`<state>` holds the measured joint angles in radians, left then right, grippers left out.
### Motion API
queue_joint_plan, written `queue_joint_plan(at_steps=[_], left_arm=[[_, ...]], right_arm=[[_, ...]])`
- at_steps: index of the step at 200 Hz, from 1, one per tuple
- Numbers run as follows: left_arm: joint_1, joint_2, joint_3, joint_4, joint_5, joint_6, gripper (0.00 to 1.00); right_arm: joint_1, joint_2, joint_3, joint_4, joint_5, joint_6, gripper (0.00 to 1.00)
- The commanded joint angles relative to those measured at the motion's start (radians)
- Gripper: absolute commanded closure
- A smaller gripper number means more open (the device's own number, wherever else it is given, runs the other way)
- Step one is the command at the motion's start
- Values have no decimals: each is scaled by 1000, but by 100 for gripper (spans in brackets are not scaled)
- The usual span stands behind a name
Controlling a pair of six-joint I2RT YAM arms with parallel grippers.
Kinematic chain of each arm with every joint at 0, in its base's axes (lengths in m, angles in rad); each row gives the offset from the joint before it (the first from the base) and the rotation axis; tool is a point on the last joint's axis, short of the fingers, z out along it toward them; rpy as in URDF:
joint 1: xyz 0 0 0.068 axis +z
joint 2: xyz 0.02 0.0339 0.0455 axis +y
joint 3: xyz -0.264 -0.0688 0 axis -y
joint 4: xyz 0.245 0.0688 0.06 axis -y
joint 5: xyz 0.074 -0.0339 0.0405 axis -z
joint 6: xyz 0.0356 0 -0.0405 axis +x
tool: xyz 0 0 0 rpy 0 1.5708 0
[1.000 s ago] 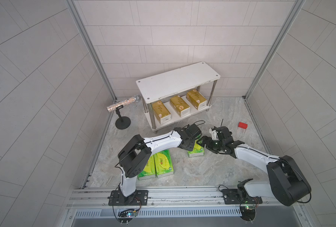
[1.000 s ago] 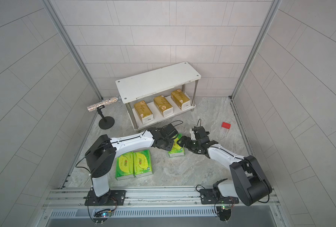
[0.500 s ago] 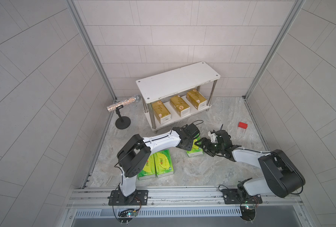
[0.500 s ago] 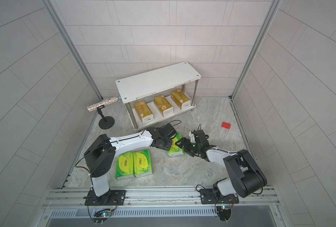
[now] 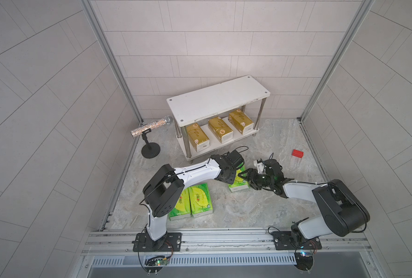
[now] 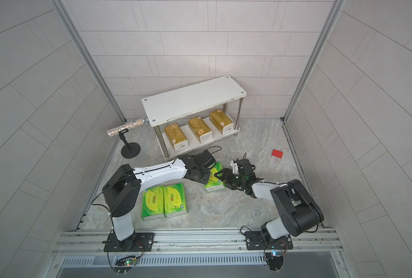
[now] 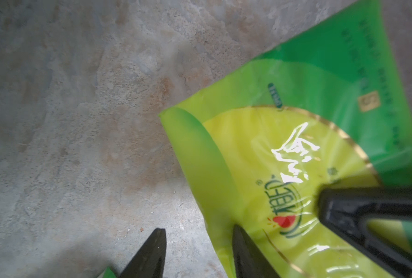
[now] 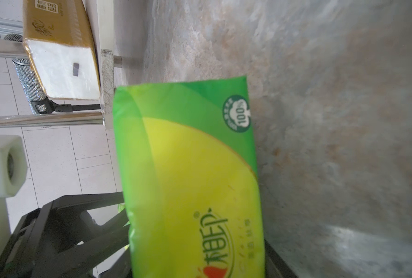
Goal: Place the tissue boxes on the shelf by color
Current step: Pick up the box of tissues from the center of the board, then place a box of tissues on the shelf.
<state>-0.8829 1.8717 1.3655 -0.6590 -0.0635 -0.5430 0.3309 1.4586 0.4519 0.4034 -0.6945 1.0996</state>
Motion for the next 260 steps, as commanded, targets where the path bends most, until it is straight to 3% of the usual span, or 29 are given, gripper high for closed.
queue_joint_plan(at_steps=[1, 72, 140, 204, 260], left_arm=[[14, -33, 49, -100, -44, 26, 40], [95, -251, 181, -275, -161, 65, 30], [101, -420, 28, -301, -187, 30, 28], [100, -444, -63, -314, -152, 22, 28], [101, -404, -60, -319, -115, 41, 28]], right_arm=[[-11, -43, 35, -56, 16, -18, 35], [-94, -166, 277, -437, -14, -189, 35], [-238, -227, 646, -820, -16, -377, 35], [-279, -122, 1056, -862, 5, -391, 35], [-280, 73, 1283, -647, 99, -264, 34]])
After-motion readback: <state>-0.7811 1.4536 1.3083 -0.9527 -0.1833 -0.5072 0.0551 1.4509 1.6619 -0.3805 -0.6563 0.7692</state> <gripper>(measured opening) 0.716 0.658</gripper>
